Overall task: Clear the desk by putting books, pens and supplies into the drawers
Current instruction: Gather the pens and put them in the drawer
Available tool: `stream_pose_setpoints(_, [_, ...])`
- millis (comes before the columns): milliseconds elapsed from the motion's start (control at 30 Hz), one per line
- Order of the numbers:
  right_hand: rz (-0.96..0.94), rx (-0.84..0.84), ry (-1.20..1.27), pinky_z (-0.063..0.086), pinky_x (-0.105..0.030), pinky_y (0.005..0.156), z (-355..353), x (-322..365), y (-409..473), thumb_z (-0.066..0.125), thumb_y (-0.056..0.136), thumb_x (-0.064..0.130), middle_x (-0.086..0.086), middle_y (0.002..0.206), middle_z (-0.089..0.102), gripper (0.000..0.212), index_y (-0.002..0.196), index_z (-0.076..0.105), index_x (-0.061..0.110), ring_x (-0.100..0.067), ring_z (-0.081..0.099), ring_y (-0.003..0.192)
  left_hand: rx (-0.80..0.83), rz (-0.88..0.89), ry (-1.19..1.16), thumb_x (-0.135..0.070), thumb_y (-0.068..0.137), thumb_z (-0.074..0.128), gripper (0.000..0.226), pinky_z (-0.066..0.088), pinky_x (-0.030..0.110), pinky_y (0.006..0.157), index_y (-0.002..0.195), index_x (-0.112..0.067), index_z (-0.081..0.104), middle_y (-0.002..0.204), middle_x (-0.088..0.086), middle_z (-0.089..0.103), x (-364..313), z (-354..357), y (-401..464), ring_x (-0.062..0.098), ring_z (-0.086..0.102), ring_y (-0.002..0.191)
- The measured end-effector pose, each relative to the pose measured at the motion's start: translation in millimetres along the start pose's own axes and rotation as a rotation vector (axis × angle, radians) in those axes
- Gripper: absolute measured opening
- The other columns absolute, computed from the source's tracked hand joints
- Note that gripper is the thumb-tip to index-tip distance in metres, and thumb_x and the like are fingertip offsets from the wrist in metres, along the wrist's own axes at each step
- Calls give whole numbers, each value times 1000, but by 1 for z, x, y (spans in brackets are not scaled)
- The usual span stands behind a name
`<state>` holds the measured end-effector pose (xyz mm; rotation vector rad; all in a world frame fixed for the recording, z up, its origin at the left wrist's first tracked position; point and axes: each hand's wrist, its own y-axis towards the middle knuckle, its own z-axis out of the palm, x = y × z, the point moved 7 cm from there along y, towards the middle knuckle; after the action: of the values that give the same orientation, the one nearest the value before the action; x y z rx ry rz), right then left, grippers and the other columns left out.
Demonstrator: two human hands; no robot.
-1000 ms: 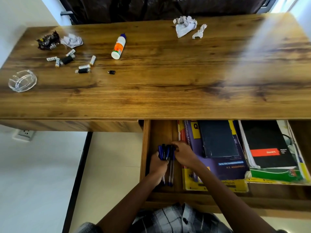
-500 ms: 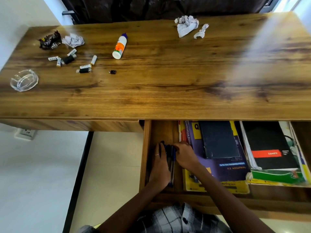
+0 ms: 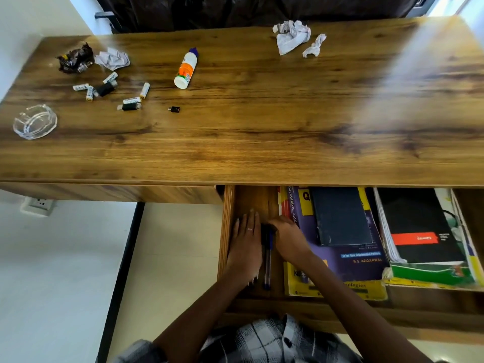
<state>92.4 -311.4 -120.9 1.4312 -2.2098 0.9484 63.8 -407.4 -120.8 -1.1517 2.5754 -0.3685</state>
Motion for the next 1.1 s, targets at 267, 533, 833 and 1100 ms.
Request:
stream_pose_setpoints(267, [-60,186,-50,48,-30,91,11,6,10,59,84,-2,-12,114,60,25,109,61,5,-24,58,105,176,111,305,-6,91,52,21,35,40,110,109,-6,62,114,14,63,-2,-27,37,25,60,108])
stream_pose_setpoints(533, [-94,239,-33,44,-28,96,16,6,3,58,81,-6,-12,120,58,34,114,60,5,-24,54,112,217,189,307,-3,91,51,16,32,42,112,99,-5,65,100,13,68,-1,-21,30,26,64,98])
stream_pose_setpoints(833, [160,42,208,49,-36,96,-12,-7,-14,44,89,-11,-15,122,60,40,124,55,3,-27,54,116,-379,113,-7,-12,94,43,55,-4,43,114,147,-14,29,157,5,20,41,-62,6,23,18,145])
stream_pose_setpoints(1100, [275,53,286,42,-27,97,14,2,-28,48,92,-2,-11,133,53,42,134,47,5,-24,45,127,-341,-101,-628,-22,100,39,60,22,25,109,150,-13,8,157,5,19,66,-32,-7,21,25,143])
